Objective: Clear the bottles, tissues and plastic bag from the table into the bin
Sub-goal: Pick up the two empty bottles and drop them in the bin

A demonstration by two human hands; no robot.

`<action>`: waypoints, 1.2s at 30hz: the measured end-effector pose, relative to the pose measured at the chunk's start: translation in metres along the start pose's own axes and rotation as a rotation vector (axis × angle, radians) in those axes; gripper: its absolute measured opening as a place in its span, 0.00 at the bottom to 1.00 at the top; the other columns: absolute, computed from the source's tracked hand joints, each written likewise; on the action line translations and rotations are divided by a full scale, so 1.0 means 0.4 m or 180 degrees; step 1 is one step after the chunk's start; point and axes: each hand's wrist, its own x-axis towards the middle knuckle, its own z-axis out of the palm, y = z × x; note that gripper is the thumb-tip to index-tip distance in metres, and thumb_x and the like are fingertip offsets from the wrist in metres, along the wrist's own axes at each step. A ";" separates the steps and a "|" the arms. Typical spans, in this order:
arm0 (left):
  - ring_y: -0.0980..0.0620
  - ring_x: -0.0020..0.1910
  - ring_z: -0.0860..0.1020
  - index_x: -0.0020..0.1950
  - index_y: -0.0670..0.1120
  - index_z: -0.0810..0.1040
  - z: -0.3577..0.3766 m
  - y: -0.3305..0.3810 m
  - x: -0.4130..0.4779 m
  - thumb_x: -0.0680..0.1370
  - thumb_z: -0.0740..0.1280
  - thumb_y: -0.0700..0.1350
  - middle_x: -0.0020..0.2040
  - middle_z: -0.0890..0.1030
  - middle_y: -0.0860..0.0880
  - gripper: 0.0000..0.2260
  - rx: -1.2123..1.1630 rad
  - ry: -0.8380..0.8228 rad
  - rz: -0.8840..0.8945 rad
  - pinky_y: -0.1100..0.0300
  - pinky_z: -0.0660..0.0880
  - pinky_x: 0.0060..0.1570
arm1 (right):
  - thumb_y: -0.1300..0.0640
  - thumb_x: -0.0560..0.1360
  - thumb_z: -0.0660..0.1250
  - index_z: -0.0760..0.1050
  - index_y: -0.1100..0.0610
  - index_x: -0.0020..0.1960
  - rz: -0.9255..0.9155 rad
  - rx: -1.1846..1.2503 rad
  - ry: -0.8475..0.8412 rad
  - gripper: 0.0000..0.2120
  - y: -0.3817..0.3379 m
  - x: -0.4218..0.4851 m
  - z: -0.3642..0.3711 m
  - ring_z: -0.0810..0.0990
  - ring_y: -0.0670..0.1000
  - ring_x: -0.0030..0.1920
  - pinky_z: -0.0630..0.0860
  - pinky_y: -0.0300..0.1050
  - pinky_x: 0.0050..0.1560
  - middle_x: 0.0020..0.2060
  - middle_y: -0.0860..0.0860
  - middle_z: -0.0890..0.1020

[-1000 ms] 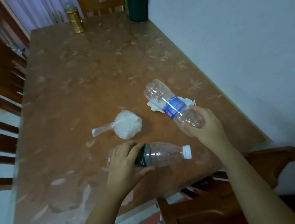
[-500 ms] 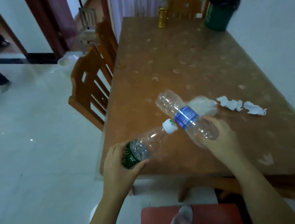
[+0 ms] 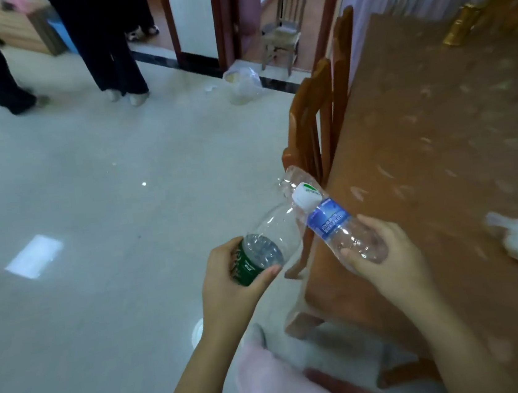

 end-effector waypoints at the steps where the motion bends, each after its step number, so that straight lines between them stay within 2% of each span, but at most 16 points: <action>1: 0.68 0.48 0.74 0.49 0.64 0.71 -0.011 -0.005 0.036 0.61 0.78 0.51 0.50 0.76 0.57 0.22 -0.0047 -0.0010 -0.0030 0.77 0.68 0.43 | 0.56 0.64 0.75 0.73 0.50 0.60 -0.0028 -0.0001 -0.0029 0.26 -0.019 0.022 0.028 0.73 0.44 0.46 0.63 0.22 0.42 0.49 0.45 0.73; 4: 0.68 0.47 0.74 0.49 0.62 0.72 -0.048 -0.019 0.167 0.62 0.77 0.51 0.51 0.77 0.57 0.22 -0.0147 -0.0053 -0.0095 0.79 0.68 0.42 | 0.56 0.65 0.74 0.72 0.49 0.61 -0.0012 0.0124 -0.0018 0.26 -0.085 0.111 0.112 0.75 0.42 0.47 0.68 0.29 0.43 0.51 0.45 0.74; 7: 0.68 0.48 0.74 0.51 0.61 0.72 -0.090 -0.034 0.307 0.62 0.77 0.51 0.51 0.77 0.57 0.22 -0.0056 -0.0132 -0.0054 0.79 0.67 0.42 | 0.60 0.65 0.75 0.72 0.51 0.61 0.0045 0.0384 -0.0004 0.26 -0.143 0.204 0.174 0.75 0.37 0.45 0.67 0.19 0.35 0.51 0.48 0.74; 11: 0.69 0.48 0.74 0.50 0.64 0.72 -0.139 -0.060 0.460 0.63 0.78 0.49 0.52 0.77 0.58 0.22 -0.0097 -0.0112 0.0011 0.79 0.68 0.43 | 0.60 0.65 0.75 0.73 0.53 0.61 0.0022 0.0275 0.0100 0.26 -0.215 0.299 0.245 0.74 0.44 0.46 0.65 0.18 0.39 0.51 0.48 0.74; 13: 0.69 0.48 0.74 0.49 0.66 0.71 -0.164 -0.081 0.530 0.62 0.76 0.52 0.51 0.76 0.59 0.22 -0.0128 -0.0098 -0.0034 0.79 0.67 0.42 | 0.59 0.65 0.75 0.73 0.51 0.60 0.0056 0.0208 0.0124 0.25 -0.253 0.345 0.283 0.74 0.45 0.47 0.66 0.24 0.44 0.50 0.47 0.74; 15: 0.69 0.48 0.74 0.49 0.66 0.71 -0.197 -0.104 0.602 0.61 0.74 0.55 0.51 0.77 0.59 0.21 -0.0193 -0.0087 -0.0128 0.80 0.67 0.41 | 0.57 0.65 0.75 0.72 0.50 0.60 0.0146 0.0199 0.0137 0.25 -0.294 0.388 0.322 0.74 0.46 0.49 0.68 0.36 0.47 0.50 0.46 0.74; 17: 0.69 0.47 0.75 0.50 0.64 0.72 -0.235 -0.130 0.685 0.60 0.74 0.57 0.52 0.78 0.58 0.21 -0.0290 -0.0147 -0.0198 0.79 0.68 0.40 | 0.57 0.65 0.75 0.72 0.51 0.61 0.0205 0.0154 0.0226 0.26 -0.336 0.440 0.365 0.74 0.48 0.49 0.68 0.41 0.48 0.51 0.47 0.74; 22: 0.67 0.47 0.76 0.53 0.59 0.74 -0.355 -0.178 0.905 0.58 0.72 0.60 0.52 0.78 0.56 0.24 -0.0365 -0.0501 -0.0098 0.79 0.69 0.38 | 0.56 0.65 0.74 0.72 0.52 0.60 0.0309 0.0107 0.0500 0.25 -0.459 0.560 0.495 0.76 0.50 0.48 0.71 0.43 0.47 0.50 0.50 0.75; 27: 0.69 0.48 0.74 0.50 0.63 0.73 -0.434 -0.201 1.128 0.61 0.73 0.57 0.52 0.78 0.57 0.20 -0.0272 -0.0761 0.0083 0.80 0.67 0.39 | 0.51 0.65 0.72 0.72 0.50 0.61 0.0411 0.0065 0.0566 0.25 -0.581 0.702 0.606 0.75 0.51 0.51 0.76 0.52 0.50 0.51 0.48 0.74; 29: 0.70 0.48 0.74 0.50 0.63 0.72 -0.439 -0.206 1.208 0.61 0.73 0.56 0.52 0.78 0.57 0.20 -0.0304 -0.0805 0.0104 0.80 0.67 0.39 | 0.49 0.65 0.71 0.71 0.46 0.60 0.0459 0.0143 0.0636 0.25 -0.619 0.761 0.636 0.75 0.50 0.51 0.78 0.56 0.47 0.51 0.45 0.73; 32: 0.69 0.47 0.75 0.52 0.60 0.73 -0.420 -0.212 1.312 0.61 0.73 0.57 0.52 0.78 0.56 0.21 -0.0387 -0.0877 0.0094 0.80 0.68 0.38 | 0.47 0.64 0.70 0.70 0.43 0.60 0.0488 0.0106 0.0732 0.24 -0.642 0.844 0.667 0.75 0.50 0.51 0.79 0.58 0.44 0.51 0.44 0.72; 36: 0.68 0.46 0.75 0.53 0.57 0.74 -0.350 -0.204 1.461 0.61 0.73 0.56 0.51 0.78 0.56 0.22 -0.0481 -0.1007 0.0122 0.79 0.68 0.37 | 0.49 0.66 0.72 0.68 0.46 0.62 0.0706 0.0072 0.0866 0.26 -0.626 0.973 0.689 0.78 0.55 0.51 0.78 0.60 0.47 0.53 0.45 0.71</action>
